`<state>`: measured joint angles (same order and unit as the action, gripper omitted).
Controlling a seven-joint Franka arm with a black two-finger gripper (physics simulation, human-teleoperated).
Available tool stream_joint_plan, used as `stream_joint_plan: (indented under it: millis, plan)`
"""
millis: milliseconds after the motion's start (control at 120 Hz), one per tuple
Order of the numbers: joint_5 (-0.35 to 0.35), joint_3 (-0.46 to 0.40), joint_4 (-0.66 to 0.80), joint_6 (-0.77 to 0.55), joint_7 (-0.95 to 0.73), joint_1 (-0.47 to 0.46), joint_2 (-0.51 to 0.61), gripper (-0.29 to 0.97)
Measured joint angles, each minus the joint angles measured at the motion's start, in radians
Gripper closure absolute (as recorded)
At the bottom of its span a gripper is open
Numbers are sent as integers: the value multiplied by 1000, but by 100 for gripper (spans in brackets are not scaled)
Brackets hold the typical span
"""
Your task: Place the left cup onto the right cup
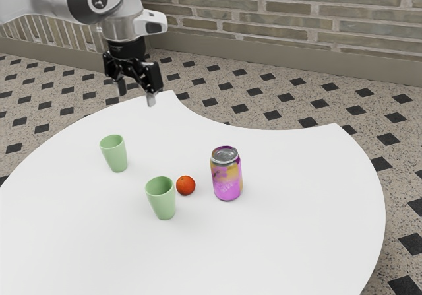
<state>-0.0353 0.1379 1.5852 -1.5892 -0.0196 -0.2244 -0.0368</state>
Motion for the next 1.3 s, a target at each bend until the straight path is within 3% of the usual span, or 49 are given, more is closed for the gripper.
stream_joint_plan:
  millis: [508, 808, 1300]
  plan:
    - [13, 6, 110, -79, -1, 69, -5, 1]
    - [14, 9, 153, -146, -1, 154, -45, 14]
    - [14, 51, 147, -218, -16, 181, -148, 25]
